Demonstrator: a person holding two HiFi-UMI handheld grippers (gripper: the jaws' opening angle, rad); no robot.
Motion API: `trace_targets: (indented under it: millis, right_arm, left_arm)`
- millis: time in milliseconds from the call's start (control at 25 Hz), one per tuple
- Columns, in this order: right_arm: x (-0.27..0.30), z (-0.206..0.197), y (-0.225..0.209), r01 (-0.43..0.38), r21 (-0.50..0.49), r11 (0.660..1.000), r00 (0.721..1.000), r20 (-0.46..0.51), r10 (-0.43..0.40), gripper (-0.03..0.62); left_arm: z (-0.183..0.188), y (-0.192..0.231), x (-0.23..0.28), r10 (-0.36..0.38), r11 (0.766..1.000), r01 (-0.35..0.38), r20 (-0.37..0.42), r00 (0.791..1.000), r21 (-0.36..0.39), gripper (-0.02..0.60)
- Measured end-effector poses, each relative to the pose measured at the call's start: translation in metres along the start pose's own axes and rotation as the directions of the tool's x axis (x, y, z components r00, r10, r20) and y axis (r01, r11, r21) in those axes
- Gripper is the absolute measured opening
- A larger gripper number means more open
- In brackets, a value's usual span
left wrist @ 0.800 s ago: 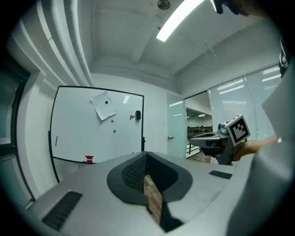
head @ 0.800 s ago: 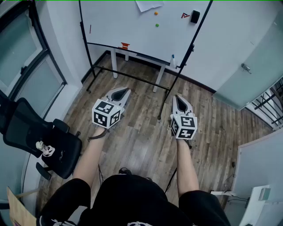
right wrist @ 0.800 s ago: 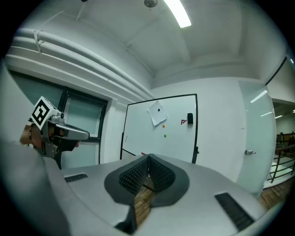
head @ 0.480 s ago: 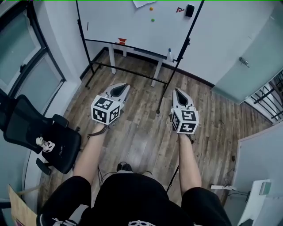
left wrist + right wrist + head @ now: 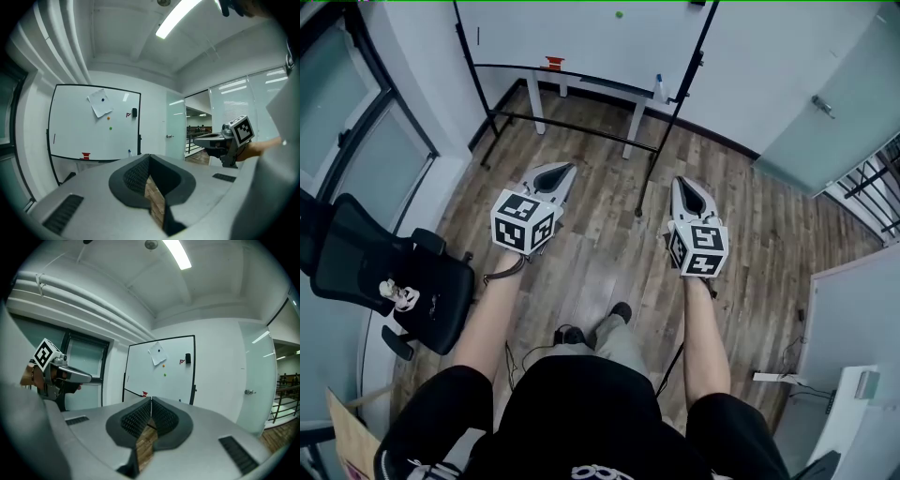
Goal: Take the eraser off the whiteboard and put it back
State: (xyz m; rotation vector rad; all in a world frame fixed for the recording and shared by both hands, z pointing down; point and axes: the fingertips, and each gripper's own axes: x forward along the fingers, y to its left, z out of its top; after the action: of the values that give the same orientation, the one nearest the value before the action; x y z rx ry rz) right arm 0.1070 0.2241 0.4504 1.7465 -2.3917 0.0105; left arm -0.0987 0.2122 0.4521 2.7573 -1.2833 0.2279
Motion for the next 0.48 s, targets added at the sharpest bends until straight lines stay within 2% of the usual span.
trace_targets:
  millis: [120, 240, 480]
  right_arm:
    - [0.008, -0.003, -0.011, -0.012, 0.042, 0.999, 1.0, 0.006, 0.012, 0.025]
    - [0.026, -0.001, -0.023, -0.015, 0.025, 1.0, 1.0, 0.015, 0.015, 0.025]
    - [0.073, 0.001, -0.06, -0.037, 0.051, 0.998, 0.999, 0.015, 0.036, 0.025]
  left_arm:
    - [-0.008, -0.001, 0.015, -0.005, 1.0, 0.005, -0.018, 1.0, -0.004, 0.021]
    - [-0.01, 0.006, 0.034, -0.001, 1.0, 0.001, -0.024, 1.0, -0.008, 0.021]
    - [0.006, 0.016, 0.089, -0.001, 1.0, 0.001, -0.029, 1.0, 0.009, 0.021]
